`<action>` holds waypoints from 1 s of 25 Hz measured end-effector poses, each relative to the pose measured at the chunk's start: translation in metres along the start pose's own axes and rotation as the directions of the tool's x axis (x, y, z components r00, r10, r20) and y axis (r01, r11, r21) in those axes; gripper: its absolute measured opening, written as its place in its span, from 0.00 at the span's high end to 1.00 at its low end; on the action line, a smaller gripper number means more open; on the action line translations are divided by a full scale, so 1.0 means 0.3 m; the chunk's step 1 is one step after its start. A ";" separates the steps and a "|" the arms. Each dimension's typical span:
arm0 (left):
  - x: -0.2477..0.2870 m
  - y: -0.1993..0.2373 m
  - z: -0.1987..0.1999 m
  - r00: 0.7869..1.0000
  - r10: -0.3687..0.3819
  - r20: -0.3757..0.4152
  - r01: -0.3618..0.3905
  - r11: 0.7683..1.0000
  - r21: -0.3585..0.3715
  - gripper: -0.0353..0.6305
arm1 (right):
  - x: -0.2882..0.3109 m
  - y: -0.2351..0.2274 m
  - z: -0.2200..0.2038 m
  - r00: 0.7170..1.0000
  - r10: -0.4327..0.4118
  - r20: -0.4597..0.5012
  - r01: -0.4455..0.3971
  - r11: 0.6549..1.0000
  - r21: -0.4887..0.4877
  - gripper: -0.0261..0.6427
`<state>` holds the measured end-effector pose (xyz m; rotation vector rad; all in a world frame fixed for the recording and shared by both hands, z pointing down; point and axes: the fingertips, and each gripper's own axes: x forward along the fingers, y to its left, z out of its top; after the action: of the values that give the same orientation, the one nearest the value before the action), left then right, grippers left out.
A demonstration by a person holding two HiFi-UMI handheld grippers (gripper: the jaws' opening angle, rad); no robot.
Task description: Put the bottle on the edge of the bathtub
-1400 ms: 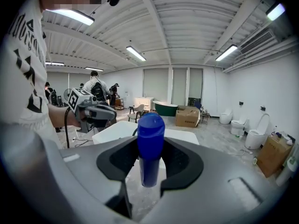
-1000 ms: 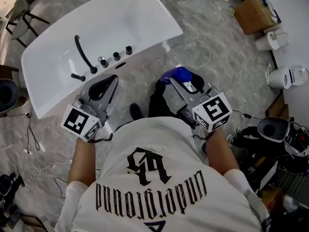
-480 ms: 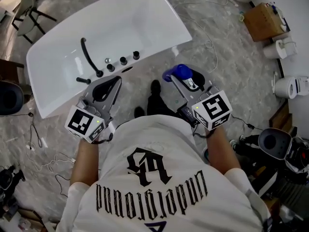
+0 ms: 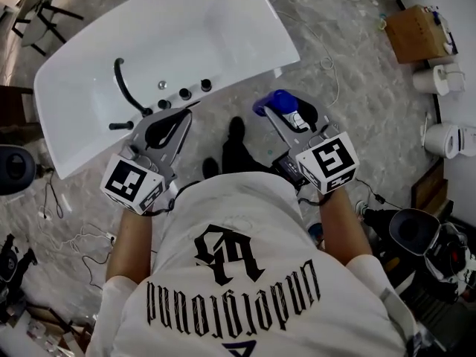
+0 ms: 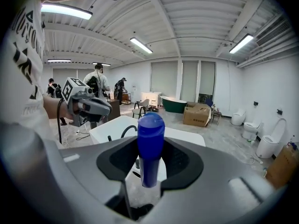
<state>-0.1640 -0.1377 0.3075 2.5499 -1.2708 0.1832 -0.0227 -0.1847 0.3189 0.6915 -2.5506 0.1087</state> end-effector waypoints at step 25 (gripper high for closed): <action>0.530 0.342 -0.262 0.986 0.049 -0.159 -0.074 0.986 -0.152 0.94 | 0.521 -0.436 -0.443 0.958 0.168 -0.234 -0.168 0.986 0.021 0.73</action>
<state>-0.1488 -0.2930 0.4403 2.3168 -1.2536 0.2771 -0.0171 -0.3428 0.5036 0.4317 -2.3755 0.2349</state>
